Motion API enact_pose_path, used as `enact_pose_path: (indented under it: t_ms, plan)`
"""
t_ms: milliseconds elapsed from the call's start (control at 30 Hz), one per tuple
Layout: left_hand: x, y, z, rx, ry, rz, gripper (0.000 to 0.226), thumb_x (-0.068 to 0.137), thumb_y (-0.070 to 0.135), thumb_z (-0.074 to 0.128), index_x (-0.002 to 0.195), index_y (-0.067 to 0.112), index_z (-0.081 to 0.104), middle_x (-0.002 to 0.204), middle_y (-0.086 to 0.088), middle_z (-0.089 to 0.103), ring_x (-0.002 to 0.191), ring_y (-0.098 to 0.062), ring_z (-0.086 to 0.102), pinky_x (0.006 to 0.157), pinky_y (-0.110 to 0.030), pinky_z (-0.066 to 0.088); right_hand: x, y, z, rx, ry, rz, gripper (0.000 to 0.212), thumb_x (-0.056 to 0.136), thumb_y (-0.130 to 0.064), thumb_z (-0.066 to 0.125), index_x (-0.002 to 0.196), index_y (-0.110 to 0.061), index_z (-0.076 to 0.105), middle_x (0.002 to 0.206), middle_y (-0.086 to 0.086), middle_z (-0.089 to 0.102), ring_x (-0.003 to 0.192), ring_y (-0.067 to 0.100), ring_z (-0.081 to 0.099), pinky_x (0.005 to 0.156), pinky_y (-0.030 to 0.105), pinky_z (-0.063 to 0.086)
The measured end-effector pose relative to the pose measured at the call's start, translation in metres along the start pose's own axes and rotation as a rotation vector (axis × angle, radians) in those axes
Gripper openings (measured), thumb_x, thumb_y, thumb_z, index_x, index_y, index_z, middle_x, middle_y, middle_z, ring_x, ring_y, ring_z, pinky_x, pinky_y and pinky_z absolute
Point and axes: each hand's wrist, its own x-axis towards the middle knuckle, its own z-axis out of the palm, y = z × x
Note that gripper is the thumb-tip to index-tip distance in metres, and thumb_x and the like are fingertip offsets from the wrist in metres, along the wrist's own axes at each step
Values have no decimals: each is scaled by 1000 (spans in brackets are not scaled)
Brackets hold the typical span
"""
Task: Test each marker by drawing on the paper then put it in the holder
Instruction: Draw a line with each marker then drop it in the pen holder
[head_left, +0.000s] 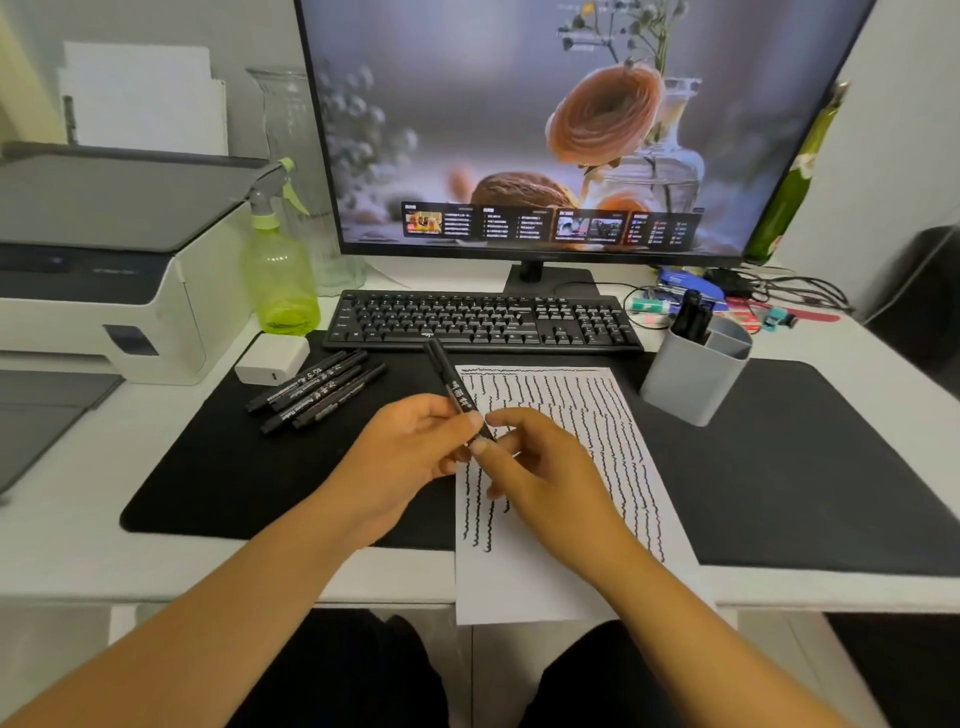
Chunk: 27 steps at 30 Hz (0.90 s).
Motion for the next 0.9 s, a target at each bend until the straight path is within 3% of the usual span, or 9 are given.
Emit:
enact_pose_path:
  t_ms: [167, 267, 400, 467, 567, 633, 733, 800, 900]
  plan:
    - [-2, 7, -16, -103, 10, 0, 21, 90, 21, 63, 108, 11, 65, 86, -7, 66, 72, -15, 60, 65, -26, 50, -2, 1, -16, -8, -24, -80, 8, 97, -23, 63, 100, -25, 71, 74, 2, 65, 63, 14, 62, 58, 19, 50]
    - [-2, 17, -37, 159, 9, 105, 21, 89, 24, 63, 110, 18, 63, 84, -4, 70, 68, -15, 59, 62, -28, 48, -4, 1, -31, 43, -61, -95, 12, 95, -33, 63, 92, -32, 74, 62, -5, 63, 53, 3, 54, 53, 13, 42]
    - [-7, 31, -42, 611, -195, 221, 15, 86, 42, 59, 99, 39, 67, 79, 7, 69, 62, -6, 60, 58, -20, 50, -2, 1, -34, 369, 20, -71, 23, 88, -39, 62, 89, -22, 78, 60, 0, 61, 52, 14, 52, 60, 28, 47]
    - [-12, 37, -32, 755, -268, 324, 21, 83, 54, 52, 100, 46, 64, 82, 19, 66, 70, -3, 62, 64, -13, 49, -2, 0, -24, 567, 35, -75, 22, 89, -37, 63, 88, -19, 74, 60, 1, 61, 47, 16, 52, 55, 30, 48]
    - [-18, 41, -19, 970, -292, 490, 35, 90, 58, 38, 101, 36, 63, 81, 18, 58, 80, -2, 58, 66, -14, 44, -3, -3, -14, 567, -28, -178, 24, 95, -41, 61, 86, -20, 66, 63, 5, 66, 41, 17, 53, 49, 25, 47]
    - [-23, 37, -13, 1095, -255, 527, 40, 92, 61, 22, 88, 36, 53, 75, 18, 49, 75, -2, 54, 63, -18, 40, -3, -5, -14, 547, -58, -215, 29, 97, -43, 60, 85, -18, 66, 67, 8, 70, 39, 17, 54, 47, 23, 47]
    - [-35, 29, -9, 1165, -228, 587, 40, 91, 63, 12, 82, 38, 42, 71, 19, 44, 74, -1, 51, 57, -18, 39, -8, -8, -18, 505, -116, -342, 28, 99, -32, 59, 82, -11, 66, 71, 8, 75, 38, 16, 60, 48, 20, 50]
    - [-40, 30, -31, 1128, -226, 555, 34, 96, 48, 23, 78, 33, 48, 73, 19, 52, 74, 5, 51, 59, -14, 40, -14, -5, -37, 591, -15, -349, 22, 97, -15, 56, 77, -13, 66, 64, 6, 74, 35, 14, 60, 45, 18, 49]
    - [-40, 36, -97, 1014, 43, 303, 39, 101, 39, 26, 74, 30, 53, 61, 2, 53, 57, -6, 51, 55, -24, 38, -22, 4, -98, 710, 310, -264, 25, 87, -17, 53, 63, -23, 60, 54, 3, 67, 30, 15, 51, 40, 16, 43]
